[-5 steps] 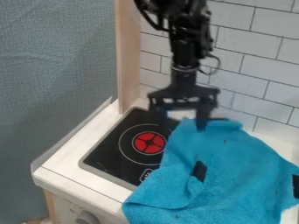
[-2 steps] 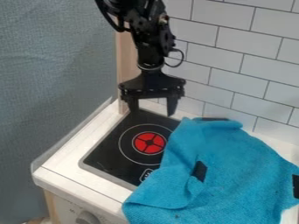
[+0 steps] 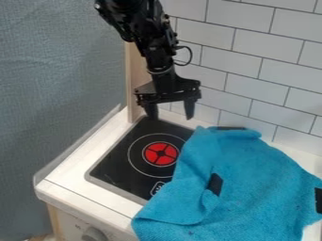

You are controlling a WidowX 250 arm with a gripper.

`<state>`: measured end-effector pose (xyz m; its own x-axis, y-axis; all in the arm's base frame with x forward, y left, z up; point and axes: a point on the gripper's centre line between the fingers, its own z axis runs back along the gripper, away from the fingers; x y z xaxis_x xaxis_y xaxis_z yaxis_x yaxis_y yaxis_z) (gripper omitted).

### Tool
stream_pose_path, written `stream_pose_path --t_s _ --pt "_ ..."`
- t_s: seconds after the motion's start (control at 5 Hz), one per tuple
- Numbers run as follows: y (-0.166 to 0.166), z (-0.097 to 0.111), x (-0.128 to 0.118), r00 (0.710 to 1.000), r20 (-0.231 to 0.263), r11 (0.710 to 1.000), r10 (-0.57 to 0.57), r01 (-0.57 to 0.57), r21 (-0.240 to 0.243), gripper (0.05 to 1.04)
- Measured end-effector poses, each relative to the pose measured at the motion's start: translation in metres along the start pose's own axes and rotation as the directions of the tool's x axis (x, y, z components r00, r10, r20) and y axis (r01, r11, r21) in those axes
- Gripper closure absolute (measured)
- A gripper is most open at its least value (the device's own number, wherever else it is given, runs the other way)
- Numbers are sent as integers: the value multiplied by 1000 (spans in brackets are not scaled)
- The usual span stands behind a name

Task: Fold the cloth from top left to bottom

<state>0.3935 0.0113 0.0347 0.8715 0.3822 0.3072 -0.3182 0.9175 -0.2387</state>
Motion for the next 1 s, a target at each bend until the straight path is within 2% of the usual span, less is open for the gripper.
stream_pose_path --t_s 0.2,0.6,0.8,1.0 --pt "-6 -20 6 999 -44 999 -26 24 -36 83" --pt "-16 -50 16 994 -84 997 -64 60 -43 83" --pt "-22 -57 21 992 -104 997 -73 68 -44 83" --pt "-33 -62 22 989 -111 993 -101 93 -79 83"
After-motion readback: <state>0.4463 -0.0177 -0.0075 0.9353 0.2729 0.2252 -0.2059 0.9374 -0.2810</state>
